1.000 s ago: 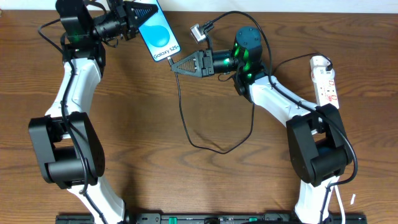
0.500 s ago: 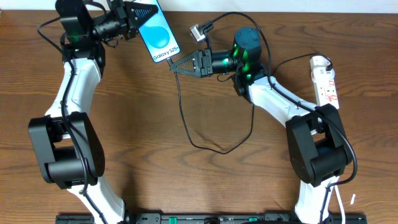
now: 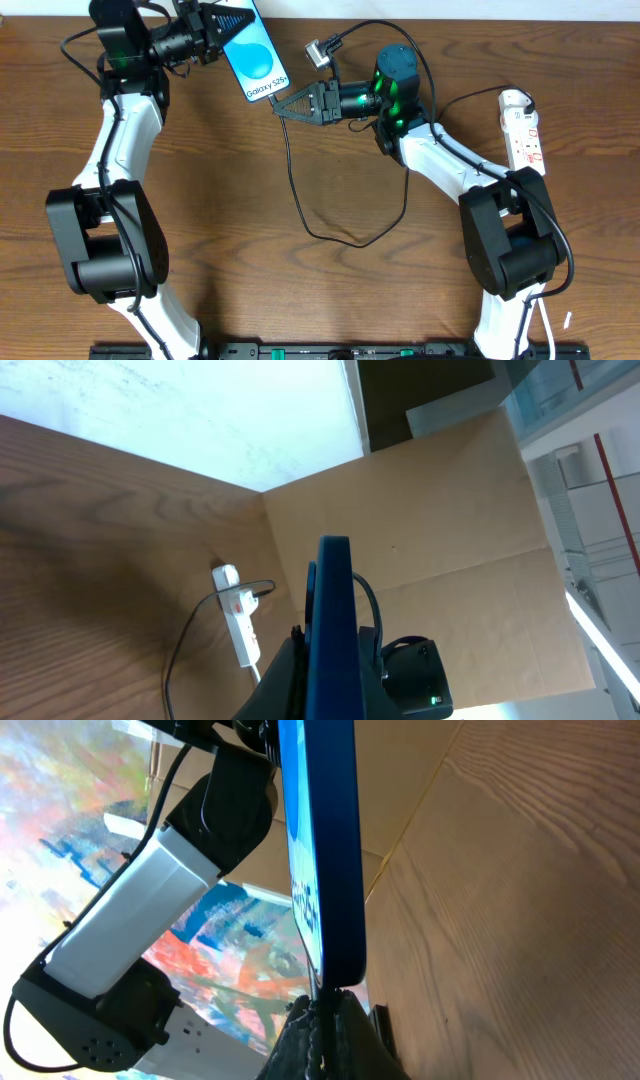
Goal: Plug charger to phone and switch on socket
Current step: 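Open the right gripper off the inserted plug and back away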
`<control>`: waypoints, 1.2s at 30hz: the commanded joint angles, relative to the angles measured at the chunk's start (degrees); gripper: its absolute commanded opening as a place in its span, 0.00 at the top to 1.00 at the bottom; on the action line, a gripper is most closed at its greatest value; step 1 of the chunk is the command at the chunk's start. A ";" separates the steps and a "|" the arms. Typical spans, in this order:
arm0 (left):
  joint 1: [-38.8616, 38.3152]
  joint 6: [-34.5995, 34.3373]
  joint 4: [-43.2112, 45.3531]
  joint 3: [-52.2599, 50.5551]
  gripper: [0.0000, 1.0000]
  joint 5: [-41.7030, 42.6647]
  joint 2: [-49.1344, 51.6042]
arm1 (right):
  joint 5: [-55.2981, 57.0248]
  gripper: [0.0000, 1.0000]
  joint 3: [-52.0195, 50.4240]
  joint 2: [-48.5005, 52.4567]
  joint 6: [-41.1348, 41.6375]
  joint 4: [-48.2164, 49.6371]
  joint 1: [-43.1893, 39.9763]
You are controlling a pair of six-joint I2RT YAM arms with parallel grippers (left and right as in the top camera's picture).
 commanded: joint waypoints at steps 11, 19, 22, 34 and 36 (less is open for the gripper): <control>-1.18 0.83 0.17 0.04 0.93 6.49 -0.74 | 2.73 0.37 0.37 -1.25 -1.14 3.52 -0.52; 0.02 0.79 0.15 0.04 0.93 6.32 -0.74 | -1.79 0.01 0.37 -1.25 -1.09 7.85 -0.61; 0.68 0.79 0.15 0.04 0.93 6.38 -0.74 | -3.08 0.01 0.37 -1.25 -1.11 8.63 -0.96; 3.34 0.42 0.13 0.04 0.92 6.86 -0.74 | -8.11 0.01 0.37 -1.25 -4.63 7.10 -2.32; 3.91 0.31 0.13 0.04 0.93 7.02 -0.74 | -8.92 0.01 0.37 -1.25 -6.21 5.14 -2.32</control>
